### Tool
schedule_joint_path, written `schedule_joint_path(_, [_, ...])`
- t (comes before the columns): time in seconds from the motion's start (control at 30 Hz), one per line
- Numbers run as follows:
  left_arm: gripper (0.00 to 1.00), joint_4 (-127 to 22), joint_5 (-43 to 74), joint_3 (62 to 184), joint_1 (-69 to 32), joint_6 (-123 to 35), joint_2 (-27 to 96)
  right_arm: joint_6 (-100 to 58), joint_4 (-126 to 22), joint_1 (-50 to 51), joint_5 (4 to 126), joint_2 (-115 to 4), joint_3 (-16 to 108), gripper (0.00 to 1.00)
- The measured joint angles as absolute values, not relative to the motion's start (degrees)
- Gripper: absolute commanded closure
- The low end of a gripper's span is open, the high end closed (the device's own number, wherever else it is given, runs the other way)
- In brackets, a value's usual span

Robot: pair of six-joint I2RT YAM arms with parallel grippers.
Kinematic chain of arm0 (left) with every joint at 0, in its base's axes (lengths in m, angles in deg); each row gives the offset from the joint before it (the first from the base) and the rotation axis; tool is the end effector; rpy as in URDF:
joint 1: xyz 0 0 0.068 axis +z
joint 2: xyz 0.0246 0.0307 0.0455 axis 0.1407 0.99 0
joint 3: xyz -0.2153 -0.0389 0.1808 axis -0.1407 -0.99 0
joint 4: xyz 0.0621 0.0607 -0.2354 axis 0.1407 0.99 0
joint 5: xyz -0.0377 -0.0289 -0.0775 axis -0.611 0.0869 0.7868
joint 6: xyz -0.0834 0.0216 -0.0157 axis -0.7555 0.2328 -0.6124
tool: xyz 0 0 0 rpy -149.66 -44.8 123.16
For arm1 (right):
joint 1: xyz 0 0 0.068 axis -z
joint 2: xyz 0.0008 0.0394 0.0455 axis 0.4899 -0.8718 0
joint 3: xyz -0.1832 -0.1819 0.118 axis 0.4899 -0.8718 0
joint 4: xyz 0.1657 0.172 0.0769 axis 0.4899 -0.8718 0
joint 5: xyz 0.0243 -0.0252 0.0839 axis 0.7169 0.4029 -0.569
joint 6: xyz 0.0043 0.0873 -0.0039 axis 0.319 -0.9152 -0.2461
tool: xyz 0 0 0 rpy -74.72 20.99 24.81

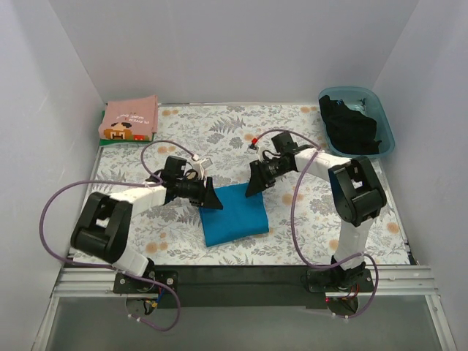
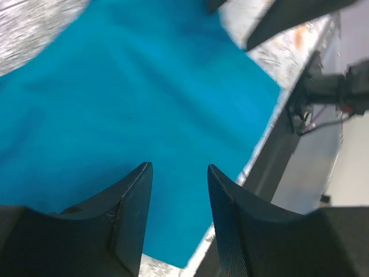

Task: Fold and stack the t-shirts
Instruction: Fold the tshirt

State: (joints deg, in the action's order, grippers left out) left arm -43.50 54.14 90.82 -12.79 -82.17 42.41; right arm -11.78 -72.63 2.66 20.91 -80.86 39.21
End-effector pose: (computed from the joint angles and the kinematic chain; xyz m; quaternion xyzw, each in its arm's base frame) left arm 0.2427 -0.1534 0.1732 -0.0819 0.8686 -0.4871 0.0399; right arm 0.3140 0.2258 0.1787 -0.3311 0.8099 0.4611 0.1475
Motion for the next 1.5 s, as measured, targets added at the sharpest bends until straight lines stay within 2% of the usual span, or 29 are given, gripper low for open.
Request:
schedule_joint_path(0.17, [0.6,-41.9,55.2,95.2,-8.4,-84.1,57.9,-13.1,-68.9,5.1,23.7,-87.5,38.1,0.43])
schedule_joint_path(0.3, [0.61,-38.4,59.1,108.8,-4.9,-82.7,69.6,-14.6,-68.0,7.0,23.1,-89.8,40.6,0.41])
schedule_joint_path(0.4, [0.61,-37.7,58.7,117.2,-2.6,-80.7,74.3,-14.5,-66.9,8.1,25.6,-91.6,45.7,0.34])
schedule_joint_path(0.53, [0.56,-36.4,58.3,119.1,-0.6,-79.6,72.1,-14.6,-65.9,10.4,27.3,-90.7,50.5,0.28])
schedule_joint_path(0.57, [0.55,-36.5,58.7,118.5,-0.4,-80.2,70.3,-15.2,-65.6,10.9,27.2,-89.4,50.6,0.21])
schedule_joint_path(0.63, [0.49,-37.0,60.0,116.5,-0.4,-82.7,66.0,-17.5,-65.5,11.7,26.3,-86.0,50.2,0.2])
schedule_joint_path(0.73, [0.47,-39.9,63.1,112.4,-0.8,-88.6,58.2,-23.0,-62.6,10.9,23.3,-80.1,47.6,0.2])
schedule_joint_path(0.8, [0.48,-42.9,64.8,109.3,-0.9,-93.5,54.0,-27.8,-58.6,8.9,20.9,-77.1,44.7,0.24])
schedule_joint_path(0.9, [0.6,-48.7,66.5,103.9,-1.2,-101.4,51.1,-35.9,-51.6,3.9,18.4,-76.2,39.6,0.31])
schedule_joint_path(0.93, [0.63,-50.2,66.6,102.2,-1.3,-103.7,51.1,-38.1,-49.9,2.4,18.1,-76.8,38.2,0.35])
schedule_joint_path(0.97, [0.67,-51.5,66.5,100.8,-1.5,-105.1,51.4,-40.2,-48.4,0.5,17.7,-77.8,36.8,0.43])
schedule_joint_path(1.03, [0.69,-53.0,66.5,97.7,-1.6,-107.9,52.8,-43.4,-45.8,-2.9,17.2,-81.0,34.6,0.48])
schedule_joint_path(1.07, [0.75,-53.5,66.4,96.6,-1.7,-109.0,54.1,-45.0,-44.5,-4.2,16.8,-82.9,33.5,0.54])
schedule_joint_path(1.1, [0.77,-53.9,66.2,95.9,-1.8,-110.1,55.7,-46.2,-43.3,-5.2,16.7,-84.8,32.4,0.56])
schedule_joint_path(1.3, [0.86,-52.1,62.2,95.2,-1.2,-111.9,68.3,-50.3,-39.0,-3.0,13.1,-92.0,24.8,0.59])
schedule_joint_path(1.5, [0.86,-49.9,64.7,97.5,0.9,-110.1,70.6,-47.8,-38.7,3.5,10.5,-91.9,23.2,0.64])
